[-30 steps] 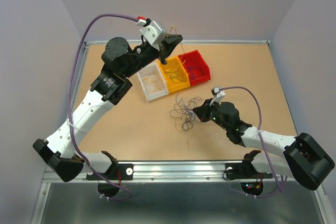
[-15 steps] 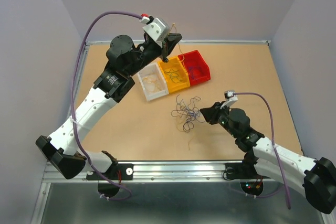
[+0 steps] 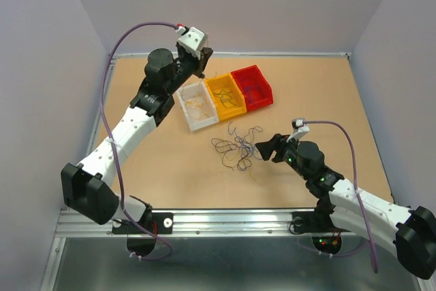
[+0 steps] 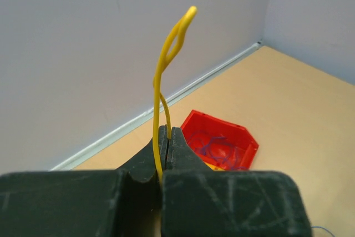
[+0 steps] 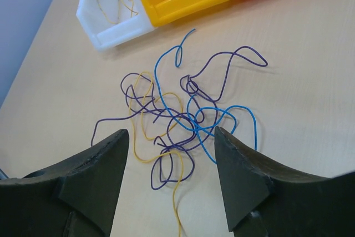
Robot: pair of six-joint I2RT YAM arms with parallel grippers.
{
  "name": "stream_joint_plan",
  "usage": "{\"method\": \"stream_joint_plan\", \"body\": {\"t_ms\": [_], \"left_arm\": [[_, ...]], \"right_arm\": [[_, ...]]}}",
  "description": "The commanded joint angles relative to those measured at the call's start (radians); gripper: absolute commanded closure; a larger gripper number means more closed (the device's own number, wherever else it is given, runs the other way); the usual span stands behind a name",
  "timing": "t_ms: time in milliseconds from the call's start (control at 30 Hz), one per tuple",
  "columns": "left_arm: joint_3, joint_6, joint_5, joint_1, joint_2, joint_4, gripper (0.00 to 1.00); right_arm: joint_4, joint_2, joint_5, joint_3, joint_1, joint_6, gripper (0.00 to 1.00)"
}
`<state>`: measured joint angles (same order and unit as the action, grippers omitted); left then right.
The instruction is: Untangle the cables
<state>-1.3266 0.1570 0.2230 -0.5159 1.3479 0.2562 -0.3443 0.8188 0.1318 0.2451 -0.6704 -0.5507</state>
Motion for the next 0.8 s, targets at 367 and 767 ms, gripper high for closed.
{"method": "stream_joint_plan", "body": {"t_ms": [367, 767], "left_arm": [[0.052, -0.013, 0.214, 0.165, 0.255, 0.253, 1.00], [0.077, 0.021, 0.260, 0.200, 0.355, 0.114, 1.00]], "right_arm": [[-0.015, -0.033, 0.002, -0.023, -0.009, -0.005, 0.31], [-0.009, -0.043, 0.002, -0.021, -0.009, 0.000, 0.31]]}}
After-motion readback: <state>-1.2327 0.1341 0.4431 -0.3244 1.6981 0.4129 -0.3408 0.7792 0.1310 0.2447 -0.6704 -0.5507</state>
